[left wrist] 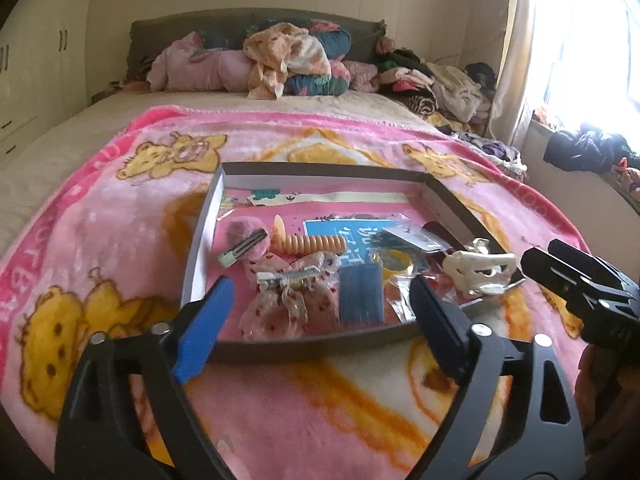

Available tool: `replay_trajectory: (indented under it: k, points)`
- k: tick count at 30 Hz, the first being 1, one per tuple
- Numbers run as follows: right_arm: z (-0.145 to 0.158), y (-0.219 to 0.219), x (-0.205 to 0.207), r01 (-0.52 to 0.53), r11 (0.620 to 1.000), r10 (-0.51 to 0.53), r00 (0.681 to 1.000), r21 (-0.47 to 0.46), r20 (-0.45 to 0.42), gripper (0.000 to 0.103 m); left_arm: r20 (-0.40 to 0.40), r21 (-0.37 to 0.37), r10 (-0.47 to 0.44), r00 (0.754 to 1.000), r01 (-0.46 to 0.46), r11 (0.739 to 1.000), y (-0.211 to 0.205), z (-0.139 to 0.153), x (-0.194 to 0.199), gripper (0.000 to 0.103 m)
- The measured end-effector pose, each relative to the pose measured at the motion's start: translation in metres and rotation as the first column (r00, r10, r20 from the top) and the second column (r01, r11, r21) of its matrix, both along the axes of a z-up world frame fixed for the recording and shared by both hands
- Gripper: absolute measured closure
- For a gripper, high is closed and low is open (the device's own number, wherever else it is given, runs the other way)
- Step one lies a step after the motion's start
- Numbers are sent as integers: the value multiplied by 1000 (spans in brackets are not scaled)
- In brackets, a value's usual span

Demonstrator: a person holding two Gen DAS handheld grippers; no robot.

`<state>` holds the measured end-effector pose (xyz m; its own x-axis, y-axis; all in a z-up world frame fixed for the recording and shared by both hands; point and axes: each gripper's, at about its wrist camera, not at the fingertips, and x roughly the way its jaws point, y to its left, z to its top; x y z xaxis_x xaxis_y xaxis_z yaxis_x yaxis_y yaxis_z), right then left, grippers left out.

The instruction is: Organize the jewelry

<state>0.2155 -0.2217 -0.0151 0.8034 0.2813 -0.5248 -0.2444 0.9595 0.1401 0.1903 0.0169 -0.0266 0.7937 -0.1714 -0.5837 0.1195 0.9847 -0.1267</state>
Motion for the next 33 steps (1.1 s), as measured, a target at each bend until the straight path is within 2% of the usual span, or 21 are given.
replay_trajectory:
  k: [4, 5, 12, 20, 33]
  points:
    - [6, -4, -18, 3, 1000, -3, 1000, -6, 25, 7, 20, 1, 0, 1000, 0, 1000, -1, 6, -17, 16]
    - [7, -3, -22, 2, 1000, -2, 1000, -8, 29, 7, 23, 2, -1, 1000, 1, 1000, -2, 7, -20, 12]
    - [13, 2, -54, -9, 999, 13, 996, -45, 85, 7, 47, 13, -14, 999, 14, 1000, -7, 13, -43, 12]
    - [15, 1, -87, 2, 999, 5, 987, -41, 159, 6, 86, 17, -19, 996, 17, 1000, -12, 15, -68, 12]
    - [-9, -16, -113, 36, 999, -31, 977, -21, 210, 6, 116, 5, 42, 992, -43, 999, -11, -2, -100, 12]
